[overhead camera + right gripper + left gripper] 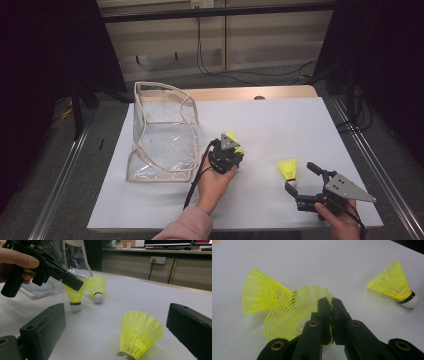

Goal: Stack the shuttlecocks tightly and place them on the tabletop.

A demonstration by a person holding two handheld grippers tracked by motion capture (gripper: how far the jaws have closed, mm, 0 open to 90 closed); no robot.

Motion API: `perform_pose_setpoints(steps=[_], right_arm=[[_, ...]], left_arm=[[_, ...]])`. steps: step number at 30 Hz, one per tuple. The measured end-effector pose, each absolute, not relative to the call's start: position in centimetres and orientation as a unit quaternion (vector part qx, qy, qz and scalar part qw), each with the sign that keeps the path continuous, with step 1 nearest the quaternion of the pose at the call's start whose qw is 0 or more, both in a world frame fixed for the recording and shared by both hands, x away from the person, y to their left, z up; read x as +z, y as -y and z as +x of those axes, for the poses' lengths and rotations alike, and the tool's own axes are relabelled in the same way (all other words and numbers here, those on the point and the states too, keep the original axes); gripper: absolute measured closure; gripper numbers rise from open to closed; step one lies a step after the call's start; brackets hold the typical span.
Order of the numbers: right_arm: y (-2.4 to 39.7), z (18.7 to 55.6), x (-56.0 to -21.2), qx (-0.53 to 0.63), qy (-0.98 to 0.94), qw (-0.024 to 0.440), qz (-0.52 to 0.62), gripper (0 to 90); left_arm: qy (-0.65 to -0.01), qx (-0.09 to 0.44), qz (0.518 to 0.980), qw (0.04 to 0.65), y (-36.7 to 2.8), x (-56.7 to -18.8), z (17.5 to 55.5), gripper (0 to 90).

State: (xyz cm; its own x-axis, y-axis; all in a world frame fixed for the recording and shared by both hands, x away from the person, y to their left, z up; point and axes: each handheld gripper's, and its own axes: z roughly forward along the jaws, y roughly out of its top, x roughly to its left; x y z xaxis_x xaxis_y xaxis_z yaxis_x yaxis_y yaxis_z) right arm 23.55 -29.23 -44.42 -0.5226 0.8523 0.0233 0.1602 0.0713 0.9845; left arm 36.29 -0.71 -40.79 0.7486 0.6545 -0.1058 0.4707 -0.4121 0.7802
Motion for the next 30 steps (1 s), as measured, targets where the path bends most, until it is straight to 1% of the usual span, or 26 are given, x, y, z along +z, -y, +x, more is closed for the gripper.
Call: perform_pose_setpoints(steps=[8,11,13,18,20,26,30], right_arm=[[29.3,23.5,-44.4,0.565,-0.665,0.308,0.38,2.4],[29.3,23.5,-44.4,0.564,-0.664,0.308,0.381,2.5],[29.3,23.5,-44.4,0.565,-0.665,0.308,0.379,2.5],[29.3,23.5,-44.4,0.565,-0.665,0.308,0.379,2.5],[29.3,23.5,-44.4,0.565,-0.665,0.308,0.38,2.5],[29.3,23.5,-44.4,0.565,-0.665,0.308,0.378,2.5],[29.3,23.4,-44.4,0.565,-0.665,0.308,0.38,2.5]], left_arm=[[-0.33,0.119,0.836,0.423,1.3,-41.0,36.4,81.9],[-0.33,0.124,0.834,0.425,1.4,-41.0,36.5,81.8],[-0.33,0.125,0.828,0.436,1.6,-41.2,36.4,81.8],[-0.327,0.126,0.829,0.436,1.8,-41.3,36.4,81.8],[-0.325,0.123,0.829,0.438,1.9,-41.4,36.5,82.0],[-0.318,0.12,0.833,0.436,2.0,-41.3,36.5,87.0],[-0.315,0.12,0.834,0.437,2.0,-41.2,36.4,87.6]])
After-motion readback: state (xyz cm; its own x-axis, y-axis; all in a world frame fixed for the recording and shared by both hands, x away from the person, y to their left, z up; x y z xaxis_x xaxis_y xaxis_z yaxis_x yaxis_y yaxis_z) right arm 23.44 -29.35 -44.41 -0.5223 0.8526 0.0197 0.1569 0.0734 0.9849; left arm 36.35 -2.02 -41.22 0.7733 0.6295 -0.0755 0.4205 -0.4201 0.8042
